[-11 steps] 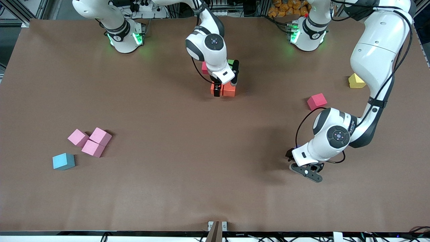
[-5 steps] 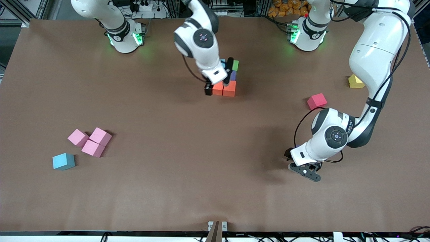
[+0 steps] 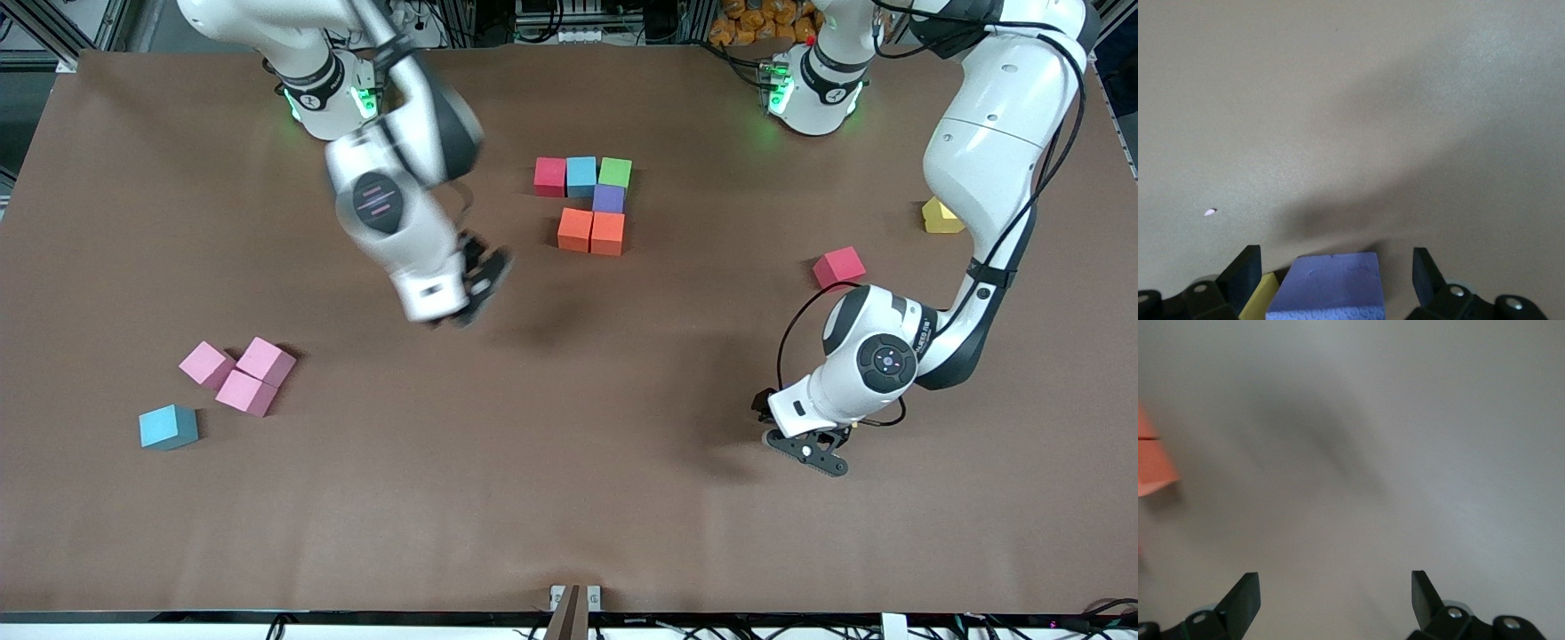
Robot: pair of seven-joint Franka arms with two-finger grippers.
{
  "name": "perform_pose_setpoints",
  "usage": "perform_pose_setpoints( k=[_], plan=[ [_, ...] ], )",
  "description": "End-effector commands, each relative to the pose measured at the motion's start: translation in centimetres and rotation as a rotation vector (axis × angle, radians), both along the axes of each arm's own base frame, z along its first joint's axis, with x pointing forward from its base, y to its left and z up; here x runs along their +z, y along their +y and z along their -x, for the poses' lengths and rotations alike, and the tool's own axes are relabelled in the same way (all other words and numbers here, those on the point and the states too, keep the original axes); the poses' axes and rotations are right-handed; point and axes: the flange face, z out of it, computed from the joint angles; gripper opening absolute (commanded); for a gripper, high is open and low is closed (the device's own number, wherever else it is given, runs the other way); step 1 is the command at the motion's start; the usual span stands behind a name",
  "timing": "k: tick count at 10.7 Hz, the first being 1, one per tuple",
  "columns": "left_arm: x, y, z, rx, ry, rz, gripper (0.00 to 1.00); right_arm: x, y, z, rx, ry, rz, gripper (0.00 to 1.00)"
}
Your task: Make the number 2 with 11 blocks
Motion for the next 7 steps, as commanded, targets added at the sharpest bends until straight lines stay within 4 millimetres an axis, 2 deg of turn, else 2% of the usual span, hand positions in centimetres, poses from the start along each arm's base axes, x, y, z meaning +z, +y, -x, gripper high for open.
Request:
perform_pose_setpoints(
  k=[1, 2, 4, 5, 6, 7],
  plan=[
    [-0.1, 0.1, 0.8, 0.033, 0.029, -0.037, 1.0, 0.0, -10.3, -4.4, -0.158, -0.003, 0.017, 1.0],
    [-0.1, 0.0, 1.0, 0.044, 0.045, -0.047, 1.0, -0.1, -13.6, -5.2, -0.213, -0.002, 0.011, 1.0],
    [-0.4, 0.0, 1.4, 0.044, 0.059, -0.054, 1.0, -0.6, -18.4, -6.2, -0.272, 0.006, 0.022, 1.0],
    [-0.5, 0.0, 1.5, 0.044, 0.062, -0.055, 1.0, -1.5, -22.7, -6.6, -0.339, 0.015, 0.026, 1.0],
    [-0.5, 0.0, 1.5, 0.043, 0.065, -0.056, 1.0, -2.7, -26.1, -6.8, -0.391, 0.023, 0.03, 1.0],
    [-0.7, 0.1, 1.7, 0.045, 0.077, -0.062, 1.0, -3.4, -28.2, -6.9, -0.385, 0.026, 0.038, 1.0]
  ],
)
